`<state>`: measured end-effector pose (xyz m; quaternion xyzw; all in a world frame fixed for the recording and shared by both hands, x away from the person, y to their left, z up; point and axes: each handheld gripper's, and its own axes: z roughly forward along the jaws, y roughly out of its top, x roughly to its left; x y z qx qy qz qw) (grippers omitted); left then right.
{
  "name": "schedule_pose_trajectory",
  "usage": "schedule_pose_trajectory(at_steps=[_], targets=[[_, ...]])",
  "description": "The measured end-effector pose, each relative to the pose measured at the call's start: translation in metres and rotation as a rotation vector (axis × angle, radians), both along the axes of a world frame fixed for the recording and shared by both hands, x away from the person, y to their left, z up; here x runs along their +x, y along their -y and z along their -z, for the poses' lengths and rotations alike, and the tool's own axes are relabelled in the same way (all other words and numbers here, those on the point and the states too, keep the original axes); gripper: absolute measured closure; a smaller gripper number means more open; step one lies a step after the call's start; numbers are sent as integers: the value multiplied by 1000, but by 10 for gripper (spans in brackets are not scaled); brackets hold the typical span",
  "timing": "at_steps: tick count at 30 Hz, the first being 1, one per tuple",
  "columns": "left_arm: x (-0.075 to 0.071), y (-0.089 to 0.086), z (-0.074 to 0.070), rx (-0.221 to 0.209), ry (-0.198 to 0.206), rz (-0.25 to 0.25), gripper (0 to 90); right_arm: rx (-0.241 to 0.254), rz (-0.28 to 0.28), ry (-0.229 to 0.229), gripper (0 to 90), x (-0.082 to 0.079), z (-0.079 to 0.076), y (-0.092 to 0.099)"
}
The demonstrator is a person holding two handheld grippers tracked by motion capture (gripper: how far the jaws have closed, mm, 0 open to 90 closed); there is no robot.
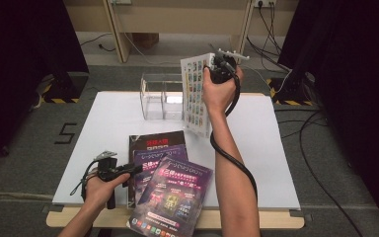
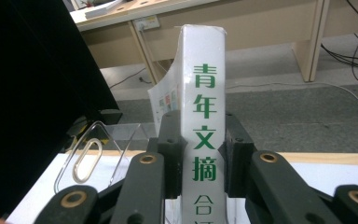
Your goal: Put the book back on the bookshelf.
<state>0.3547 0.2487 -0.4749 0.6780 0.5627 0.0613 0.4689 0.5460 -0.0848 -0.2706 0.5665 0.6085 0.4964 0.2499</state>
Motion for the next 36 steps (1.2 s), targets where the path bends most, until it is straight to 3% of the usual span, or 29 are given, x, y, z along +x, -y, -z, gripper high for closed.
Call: schedule_pose_trajectory(at_steps=[16,21,27,36], targets=[[1,-5,1,-12,-1,-13,531,-12,4,126,740,36,0,-18],[2,-5,1,-17,-1,-16,531,-15,6,110,739,46,8,-19],[1,-4,3,-10,-5,-11,531,-73,-2,128,737,37,16,-25],[1,-6,5,-5,-8,-19,531,-96,-20,140,734,4,26,-15]])
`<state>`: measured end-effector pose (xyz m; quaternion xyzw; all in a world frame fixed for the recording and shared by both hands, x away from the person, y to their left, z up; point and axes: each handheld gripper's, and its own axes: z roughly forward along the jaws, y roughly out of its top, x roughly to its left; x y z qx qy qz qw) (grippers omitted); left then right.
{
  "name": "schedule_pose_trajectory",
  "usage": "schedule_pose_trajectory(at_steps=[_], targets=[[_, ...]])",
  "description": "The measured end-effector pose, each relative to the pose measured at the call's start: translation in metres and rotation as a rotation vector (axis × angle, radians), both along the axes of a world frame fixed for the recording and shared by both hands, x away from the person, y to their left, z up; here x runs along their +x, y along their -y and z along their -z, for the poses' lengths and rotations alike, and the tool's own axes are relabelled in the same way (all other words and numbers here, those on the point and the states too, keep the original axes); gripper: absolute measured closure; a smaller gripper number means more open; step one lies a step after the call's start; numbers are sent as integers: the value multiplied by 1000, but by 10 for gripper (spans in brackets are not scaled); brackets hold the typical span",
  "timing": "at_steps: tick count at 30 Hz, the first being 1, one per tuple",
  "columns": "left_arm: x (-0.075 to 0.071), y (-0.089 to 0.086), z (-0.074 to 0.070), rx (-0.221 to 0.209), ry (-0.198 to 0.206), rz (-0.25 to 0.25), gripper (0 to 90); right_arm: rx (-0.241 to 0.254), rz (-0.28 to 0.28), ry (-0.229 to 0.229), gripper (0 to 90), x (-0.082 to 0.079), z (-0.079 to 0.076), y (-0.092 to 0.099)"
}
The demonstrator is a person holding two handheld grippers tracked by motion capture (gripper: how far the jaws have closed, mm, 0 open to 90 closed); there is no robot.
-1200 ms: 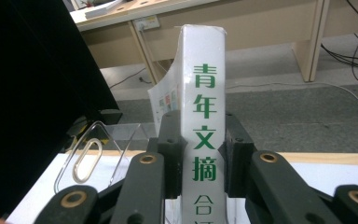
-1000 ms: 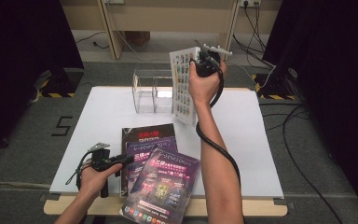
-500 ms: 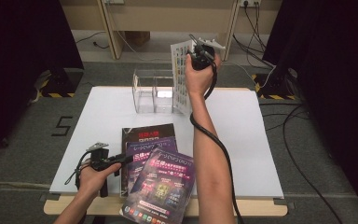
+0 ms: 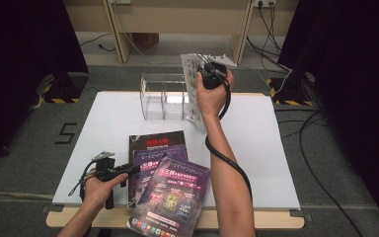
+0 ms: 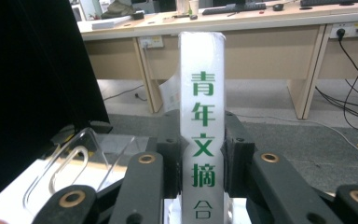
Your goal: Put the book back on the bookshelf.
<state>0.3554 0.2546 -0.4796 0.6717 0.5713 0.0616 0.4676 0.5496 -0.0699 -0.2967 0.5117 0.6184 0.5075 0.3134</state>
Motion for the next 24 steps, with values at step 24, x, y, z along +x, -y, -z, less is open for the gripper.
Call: schedule_pose_trajectory(at_steps=[24], targets=[[-2,4,0,6,-2,10,530,-67,-71,-30,719,-89,28,37]])
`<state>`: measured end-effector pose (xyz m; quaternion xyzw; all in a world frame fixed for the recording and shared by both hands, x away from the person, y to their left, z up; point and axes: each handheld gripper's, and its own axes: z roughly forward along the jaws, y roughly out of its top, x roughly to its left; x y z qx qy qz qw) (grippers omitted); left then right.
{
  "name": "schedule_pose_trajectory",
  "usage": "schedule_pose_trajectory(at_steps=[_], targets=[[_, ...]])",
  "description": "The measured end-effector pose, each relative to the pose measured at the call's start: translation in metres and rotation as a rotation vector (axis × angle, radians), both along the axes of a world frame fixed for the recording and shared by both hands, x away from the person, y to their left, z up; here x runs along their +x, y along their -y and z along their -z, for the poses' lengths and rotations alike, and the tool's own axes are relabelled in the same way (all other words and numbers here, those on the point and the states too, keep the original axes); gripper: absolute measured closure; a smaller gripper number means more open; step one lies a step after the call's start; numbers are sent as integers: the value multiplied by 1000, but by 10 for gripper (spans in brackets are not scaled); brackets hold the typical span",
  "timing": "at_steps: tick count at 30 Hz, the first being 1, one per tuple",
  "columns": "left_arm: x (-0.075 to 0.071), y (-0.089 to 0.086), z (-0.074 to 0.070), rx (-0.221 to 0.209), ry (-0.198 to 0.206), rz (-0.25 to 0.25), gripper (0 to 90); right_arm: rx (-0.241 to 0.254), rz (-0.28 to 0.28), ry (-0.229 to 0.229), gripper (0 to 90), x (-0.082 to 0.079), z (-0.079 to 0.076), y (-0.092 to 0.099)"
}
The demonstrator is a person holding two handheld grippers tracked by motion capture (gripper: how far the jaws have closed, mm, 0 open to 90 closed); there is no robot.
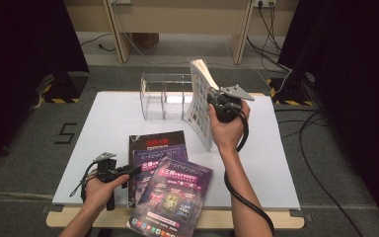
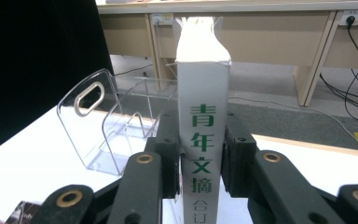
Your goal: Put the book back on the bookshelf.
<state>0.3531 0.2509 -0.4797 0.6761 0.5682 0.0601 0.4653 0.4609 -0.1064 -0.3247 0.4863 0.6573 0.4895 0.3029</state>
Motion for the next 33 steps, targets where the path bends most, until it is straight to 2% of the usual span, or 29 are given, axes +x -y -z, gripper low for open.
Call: schedule_pose_trajectory(at_steps=[5,10,13,19,26,33], targets=[[0,0,0,0,0,-1,529,9,6,-6,710,-10,5,6],[0,0,0,1,0,-1,528,14,7,-3,697,-13,6,11],[0,0,0,-1,-1,-2,528,8,1,-1,661,-8,4,10],[0,0,0,-6,-2,1,528,-5,0,-6,645,1,0,6],[0,-1,0,-9,-3,1,528,3,2,-13,618,5,-1,3],[1,-1,1,-7,-8,0,526,-14,-3,-52,596,13,-3,0]])
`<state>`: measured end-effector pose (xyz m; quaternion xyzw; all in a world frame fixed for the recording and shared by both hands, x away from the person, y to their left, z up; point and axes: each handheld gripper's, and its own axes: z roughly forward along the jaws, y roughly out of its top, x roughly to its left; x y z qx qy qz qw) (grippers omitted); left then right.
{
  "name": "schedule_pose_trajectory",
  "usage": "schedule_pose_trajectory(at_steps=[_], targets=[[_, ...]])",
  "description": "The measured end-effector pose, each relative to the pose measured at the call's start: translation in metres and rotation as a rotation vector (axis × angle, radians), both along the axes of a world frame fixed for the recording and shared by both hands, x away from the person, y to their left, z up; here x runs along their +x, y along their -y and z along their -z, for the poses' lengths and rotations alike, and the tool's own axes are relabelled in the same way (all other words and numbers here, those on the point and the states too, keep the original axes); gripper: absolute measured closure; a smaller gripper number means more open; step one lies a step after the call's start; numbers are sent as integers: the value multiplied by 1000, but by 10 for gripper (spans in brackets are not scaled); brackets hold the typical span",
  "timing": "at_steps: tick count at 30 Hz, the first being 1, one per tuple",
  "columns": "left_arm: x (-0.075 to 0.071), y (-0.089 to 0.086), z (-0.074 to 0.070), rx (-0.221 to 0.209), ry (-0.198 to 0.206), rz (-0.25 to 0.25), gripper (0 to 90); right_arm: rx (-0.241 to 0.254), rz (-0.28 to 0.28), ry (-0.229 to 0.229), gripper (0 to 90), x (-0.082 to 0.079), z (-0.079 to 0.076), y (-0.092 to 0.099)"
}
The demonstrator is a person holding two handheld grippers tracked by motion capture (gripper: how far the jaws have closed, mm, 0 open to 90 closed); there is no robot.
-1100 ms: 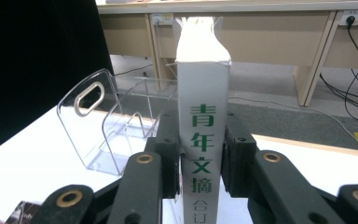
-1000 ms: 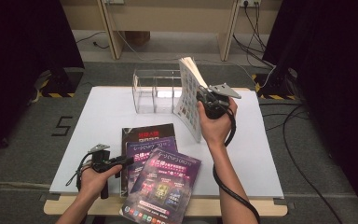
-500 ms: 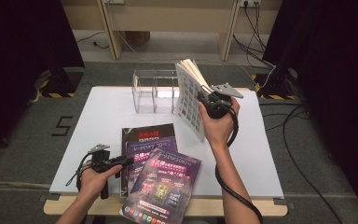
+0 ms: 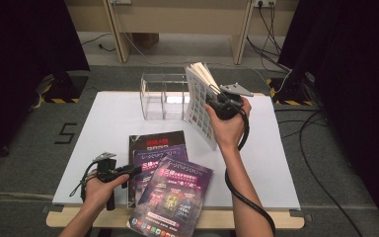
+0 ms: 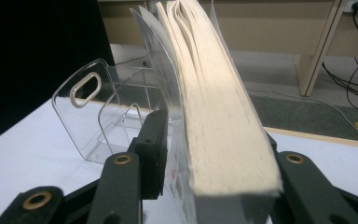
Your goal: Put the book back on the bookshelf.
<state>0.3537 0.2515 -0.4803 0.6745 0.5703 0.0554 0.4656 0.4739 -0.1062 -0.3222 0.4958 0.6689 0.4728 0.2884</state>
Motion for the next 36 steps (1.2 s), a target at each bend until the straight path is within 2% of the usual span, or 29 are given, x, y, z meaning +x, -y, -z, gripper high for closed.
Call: schedule_pose_trajectory(at_steps=[3,9,13,23,31,36], targets=[[0,0,1,-2,-5,0,526,-14,5,-20,603,5,-2,-2],[0,-1,1,-9,-1,0,526,-63,22,-67,700,16,1,-6],[0,-1,1,-11,-2,0,527,-62,18,-86,737,19,-1,-7],[1,-2,2,-10,-10,1,528,-10,30,-49,744,17,-2,-8],[1,-3,1,-18,-6,-3,530,-17,39,-40,745,17,-7,-14],[1,-3,1,-18,-6,-4,530,-1,49,-29,745,18,-10,-14]])
